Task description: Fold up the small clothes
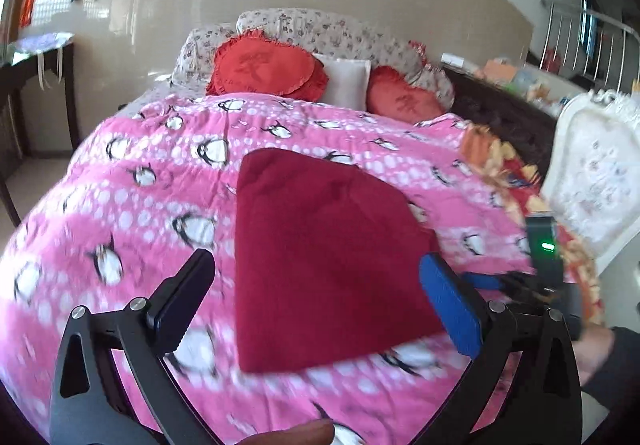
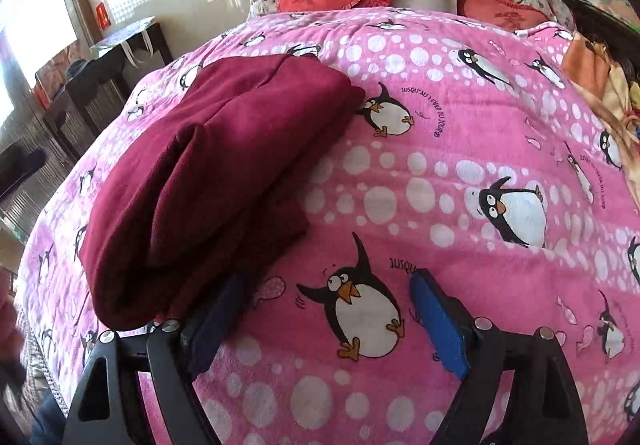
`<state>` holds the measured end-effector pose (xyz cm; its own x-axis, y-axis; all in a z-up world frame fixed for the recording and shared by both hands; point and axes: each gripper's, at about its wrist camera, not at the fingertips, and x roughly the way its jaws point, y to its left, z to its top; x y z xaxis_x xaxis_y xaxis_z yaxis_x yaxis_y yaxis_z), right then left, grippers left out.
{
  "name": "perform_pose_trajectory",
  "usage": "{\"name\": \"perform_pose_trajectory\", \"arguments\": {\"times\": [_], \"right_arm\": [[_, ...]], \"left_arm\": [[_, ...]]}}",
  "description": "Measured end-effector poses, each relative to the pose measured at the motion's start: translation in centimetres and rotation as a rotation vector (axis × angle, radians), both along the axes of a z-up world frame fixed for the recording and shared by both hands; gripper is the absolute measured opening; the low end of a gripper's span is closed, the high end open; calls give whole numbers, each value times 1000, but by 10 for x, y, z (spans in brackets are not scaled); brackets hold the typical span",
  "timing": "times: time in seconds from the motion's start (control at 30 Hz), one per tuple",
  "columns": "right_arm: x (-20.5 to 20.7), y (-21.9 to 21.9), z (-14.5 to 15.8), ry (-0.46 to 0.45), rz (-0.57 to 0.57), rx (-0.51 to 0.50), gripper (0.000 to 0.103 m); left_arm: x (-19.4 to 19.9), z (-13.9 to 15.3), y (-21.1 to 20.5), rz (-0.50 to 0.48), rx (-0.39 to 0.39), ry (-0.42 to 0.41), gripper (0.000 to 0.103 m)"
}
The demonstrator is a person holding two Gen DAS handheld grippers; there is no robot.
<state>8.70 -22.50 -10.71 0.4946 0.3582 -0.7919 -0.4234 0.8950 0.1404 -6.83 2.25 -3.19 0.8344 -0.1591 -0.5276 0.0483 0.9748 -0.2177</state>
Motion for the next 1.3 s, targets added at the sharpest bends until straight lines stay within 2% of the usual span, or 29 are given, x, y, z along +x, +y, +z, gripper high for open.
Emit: {"name": "perform_pose_trajectory", "arguments": {"times": [0.1,0.2,0.3,0.4,0.5,0.63,0.77,0.9,1.0,1.13,1.3], "right_arm": [[2,5,-2,-10,-1,-30,85],[-2,1,0,-6,-2,-18,86],[-2,4,1,15,-9,-62,86],[-8,4,4,64,-79,-110,85],[-21,-5,8,128,-151,-101,85],[-52,-10,19,150,-153,-81,85],[-77,-8,50,102,-139,-50,85],[-93,-2,96,-9,-137,-13,85],[-105,8,120,-93,-111,-47,85],[-117,19,129,-162,-82,-125,85],[-115,5,125,-135,-94,-86,85]], "left_arm": [[-6,-2,-9,1,34,50,103],[-9,-5,-18,-27,66,97,103],[-13,-8,-24,-73,58,139,103],[-19,-8,-22,-82,35,156,103],[-22,-7,-16,-45,17,163,103],[-19,-9,-11,7,46,191,103],[-11,-13,-3,70,56,274,103],[-2,-21,3,83,27,392,103],[0,-20,-2,84,52,419,103],[3,-16,-14,68,87,433,103],[7,-15,-25,65,131,446,103]]}}
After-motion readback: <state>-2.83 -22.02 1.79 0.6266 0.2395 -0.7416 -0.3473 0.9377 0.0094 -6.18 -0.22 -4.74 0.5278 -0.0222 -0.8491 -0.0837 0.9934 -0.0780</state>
